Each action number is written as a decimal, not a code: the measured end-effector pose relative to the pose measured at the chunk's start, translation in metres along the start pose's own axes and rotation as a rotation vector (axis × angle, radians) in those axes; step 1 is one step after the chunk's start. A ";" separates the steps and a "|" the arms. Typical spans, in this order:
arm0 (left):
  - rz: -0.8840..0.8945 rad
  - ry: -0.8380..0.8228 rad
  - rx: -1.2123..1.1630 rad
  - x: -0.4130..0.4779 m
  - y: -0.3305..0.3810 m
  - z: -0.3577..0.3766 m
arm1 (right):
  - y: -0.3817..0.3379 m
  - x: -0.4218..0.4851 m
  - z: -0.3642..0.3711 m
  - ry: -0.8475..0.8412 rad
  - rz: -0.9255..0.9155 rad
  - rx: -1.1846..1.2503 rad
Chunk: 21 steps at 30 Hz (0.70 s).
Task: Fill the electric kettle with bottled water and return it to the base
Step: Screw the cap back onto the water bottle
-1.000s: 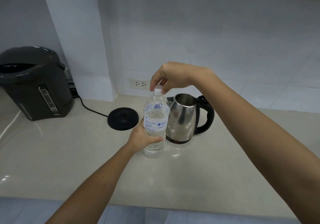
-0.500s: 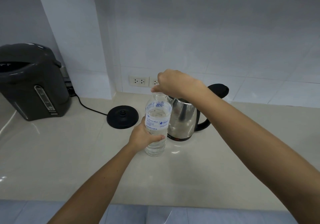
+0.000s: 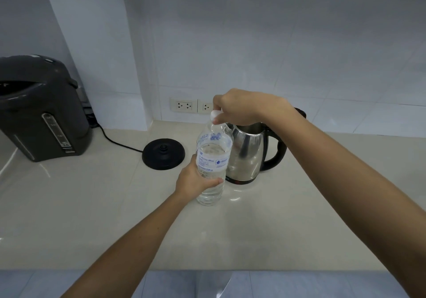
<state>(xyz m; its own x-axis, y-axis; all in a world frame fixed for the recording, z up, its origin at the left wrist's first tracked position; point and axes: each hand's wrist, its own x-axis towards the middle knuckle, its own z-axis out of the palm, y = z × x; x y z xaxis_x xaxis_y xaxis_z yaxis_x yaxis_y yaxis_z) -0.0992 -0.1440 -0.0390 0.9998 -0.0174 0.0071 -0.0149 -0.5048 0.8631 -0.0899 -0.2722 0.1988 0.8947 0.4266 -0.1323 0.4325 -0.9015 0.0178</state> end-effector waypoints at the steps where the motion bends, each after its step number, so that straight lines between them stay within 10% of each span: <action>1: -0.001 0.005 -0.001 0.000 0.000 0.000 | -0.002 -0.001 0.002 0.017 0.018 0.003; 10: 0.026 0.053 -0.001 -0.002 0.000 0.004 | -0.032 0.005 0.027 0.241 0.269 0.074; 17: 0.110 -0.356 -0.047 -0.001 -0.011 -0.023 | -0.020 -0.001 0.065 0.451 0.295 0.529; 21: 0.102 -0.273 0.057 -0.003 -0.014 -0.018 | -0.015 -0.004 0.074 0.596 0.295 0.704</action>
<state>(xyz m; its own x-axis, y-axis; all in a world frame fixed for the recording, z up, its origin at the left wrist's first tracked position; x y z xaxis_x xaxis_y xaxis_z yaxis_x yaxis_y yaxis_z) -0.1018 -0.1209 -0.0420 0.9532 -0.2980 -0.0503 -0.1234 -0.5357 0.8353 -0.1085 -0.2655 0.1254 0.9503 -0.0310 0.3098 0.1892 -0.7327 -0.6537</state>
